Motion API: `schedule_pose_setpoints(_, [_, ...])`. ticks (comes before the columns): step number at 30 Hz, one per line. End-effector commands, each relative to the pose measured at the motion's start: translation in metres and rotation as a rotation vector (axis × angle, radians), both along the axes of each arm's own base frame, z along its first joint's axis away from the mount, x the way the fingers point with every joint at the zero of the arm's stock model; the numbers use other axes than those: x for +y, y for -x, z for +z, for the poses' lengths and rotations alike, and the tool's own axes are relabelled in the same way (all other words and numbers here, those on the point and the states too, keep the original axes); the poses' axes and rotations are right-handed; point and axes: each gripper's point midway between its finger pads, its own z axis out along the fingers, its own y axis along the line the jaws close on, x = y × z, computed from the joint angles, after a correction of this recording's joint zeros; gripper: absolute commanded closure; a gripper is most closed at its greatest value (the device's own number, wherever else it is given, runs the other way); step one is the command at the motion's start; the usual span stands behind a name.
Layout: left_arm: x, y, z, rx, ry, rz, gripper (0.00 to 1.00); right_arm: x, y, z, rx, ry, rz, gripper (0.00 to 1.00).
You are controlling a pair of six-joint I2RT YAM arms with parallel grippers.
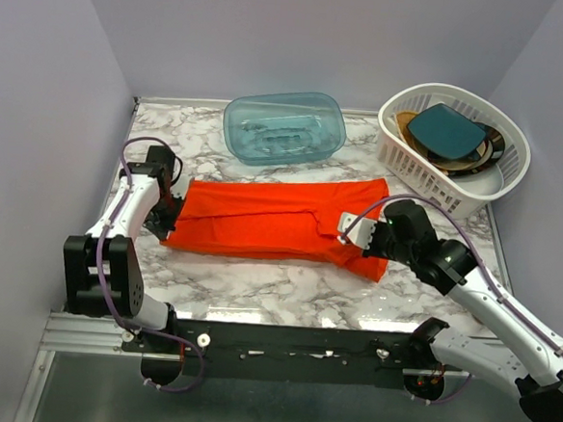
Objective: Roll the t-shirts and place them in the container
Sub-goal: Fold the T-shirt at the center of the board.
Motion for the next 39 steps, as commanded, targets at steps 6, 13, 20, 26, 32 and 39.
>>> schedule_pose_setpoints(6, [-0.005, -0.034, -0.004, -0.015, 0.043, 0.055, 1.00, -0.001, -0.047, 0.026, -0.109, -0.024, -0.051, 0.99])
schedule_pose_setpoints(13, [-0.004, -0.055, -0.012, -0.011, 0.041, 0.069, 1.00, -0.014, -0.076, 0.031, -0.125, -0.007, -0.095, 0.99])
schedule_pose_setpoints(20, [-0.004, -0.076, -0.018, -0.032, 0.056, 0.093, 1.00, -0.010, -0.087, 0.021, -0.094, 0.007, -0.082, 0.99])
schedule_pose_setpoints(26, [-0.001, -0.094, -0.021, -0.041, 0.047, 0.089, 1.00, -0.006, -0.090, 0.007, -0.051, 0.039, -0.051, 0.99])
schedule_pose_setpoints(32, [0.002, -0.098, -0.027, -0.029, 0.036, 0.102, 1.00, -0.002, -0.099, 0.001, -0.041, 0.044, -0.052, 0.99])
schedule_pose_setpoints(39, [0.006, -0.101, -0.031, -0.024, 0.028, 0.116, 1.00, 0.000, -0.115, -0.010, -0.042, 0.059, -0.067, 0.99])
